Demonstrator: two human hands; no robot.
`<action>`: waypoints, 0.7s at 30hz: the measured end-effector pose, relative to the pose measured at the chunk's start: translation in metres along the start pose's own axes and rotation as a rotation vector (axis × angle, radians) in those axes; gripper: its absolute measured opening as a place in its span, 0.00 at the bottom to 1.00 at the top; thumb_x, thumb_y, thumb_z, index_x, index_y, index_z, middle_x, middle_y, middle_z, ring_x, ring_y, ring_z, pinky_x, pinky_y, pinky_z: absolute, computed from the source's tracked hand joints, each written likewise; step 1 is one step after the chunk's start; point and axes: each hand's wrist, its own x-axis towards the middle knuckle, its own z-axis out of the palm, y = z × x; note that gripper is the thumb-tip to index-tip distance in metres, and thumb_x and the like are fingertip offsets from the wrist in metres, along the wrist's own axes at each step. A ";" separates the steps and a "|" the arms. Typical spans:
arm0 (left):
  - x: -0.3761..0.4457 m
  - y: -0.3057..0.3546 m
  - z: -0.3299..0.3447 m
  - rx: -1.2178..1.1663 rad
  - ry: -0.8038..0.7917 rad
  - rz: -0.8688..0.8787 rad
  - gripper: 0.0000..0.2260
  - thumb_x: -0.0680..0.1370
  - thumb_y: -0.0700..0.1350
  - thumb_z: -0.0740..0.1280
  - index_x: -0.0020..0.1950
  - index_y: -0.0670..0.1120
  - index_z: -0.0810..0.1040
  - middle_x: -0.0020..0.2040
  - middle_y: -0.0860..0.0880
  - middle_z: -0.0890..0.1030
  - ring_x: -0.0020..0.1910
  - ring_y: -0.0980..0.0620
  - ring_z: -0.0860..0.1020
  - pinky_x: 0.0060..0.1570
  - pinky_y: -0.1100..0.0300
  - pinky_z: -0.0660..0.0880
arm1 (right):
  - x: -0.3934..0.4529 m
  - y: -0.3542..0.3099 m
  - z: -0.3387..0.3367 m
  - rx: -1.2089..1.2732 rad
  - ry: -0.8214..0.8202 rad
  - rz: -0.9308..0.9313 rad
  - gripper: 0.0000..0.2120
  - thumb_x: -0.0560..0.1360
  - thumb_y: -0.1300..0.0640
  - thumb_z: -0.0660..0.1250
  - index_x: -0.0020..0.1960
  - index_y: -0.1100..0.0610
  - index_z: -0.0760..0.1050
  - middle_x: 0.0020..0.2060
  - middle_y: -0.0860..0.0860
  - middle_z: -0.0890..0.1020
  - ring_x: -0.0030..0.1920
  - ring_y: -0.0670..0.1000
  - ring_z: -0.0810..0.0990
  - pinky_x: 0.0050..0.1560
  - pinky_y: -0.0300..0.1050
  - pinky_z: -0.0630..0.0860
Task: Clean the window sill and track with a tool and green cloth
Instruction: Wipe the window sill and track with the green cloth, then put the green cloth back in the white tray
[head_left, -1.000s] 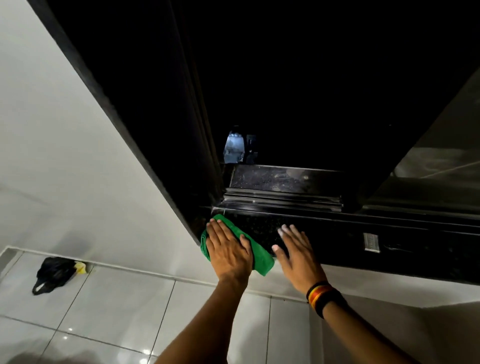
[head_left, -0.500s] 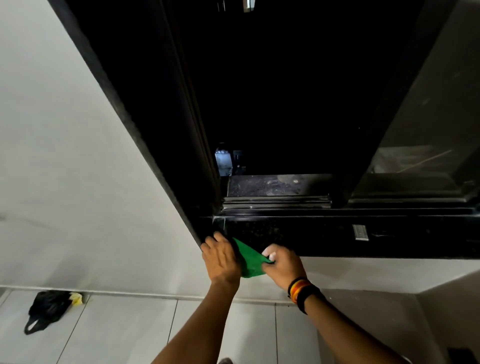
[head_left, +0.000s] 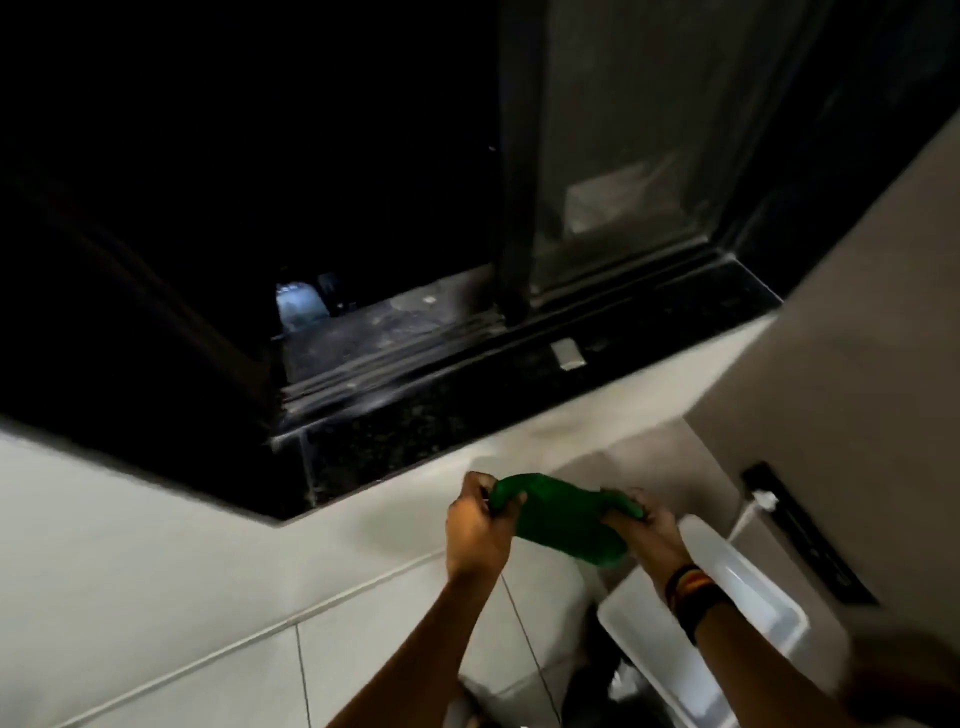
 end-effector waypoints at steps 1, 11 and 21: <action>-0.002 -0.002 0.026 -0.014 -0.074 -0.028 0.12 0.73 0.49 0.77 0.49 0.49 0.76 0.41 0.51 0.81 0.40 0.50 0.81 0.33 0.62 0.78 | -0.003 0.019 -0.024 0.053 0.085 0.050 0.10 0.71 0.68 0.72 0.49 0.57 0.82 0.46 0.58 0.85 0.50 0.62 0.83 0.46 0.53 0.84; -0.007 -0.072 0.247 0.154 -0.670 -0.268 0.17 0.76 0.41 0.73 0.64 0.39 0.79 0.58 0.38 0.82 0.57 0.39 0.81 0.59 0.43 0.79 | -0.006 0.204 -0.156 0.198 0.694 0.415 0.06 0.73 0.67 0.70 0.49 0.60 0.80 0.49 0.63 0.83 0.47 0.59 0.81 0.48 0.50 0.78; -0.004 -0.132 0.315 0.534 -0.897 -0.193 0.15 0.79 0.34 0.62 0.65 0.43 0.76 0.56 0.43 0.81 0.54 0.46 0.80 0.51 0.58 0.76 | 0.028 0.295 -0.144 -0.003 0.699 0.699 0.17 0.76 0.67 0.64 0.64 0.65 0.76 0.59 0.64 0.81 0.58 0.64 0.80 0.57 0.50 0.76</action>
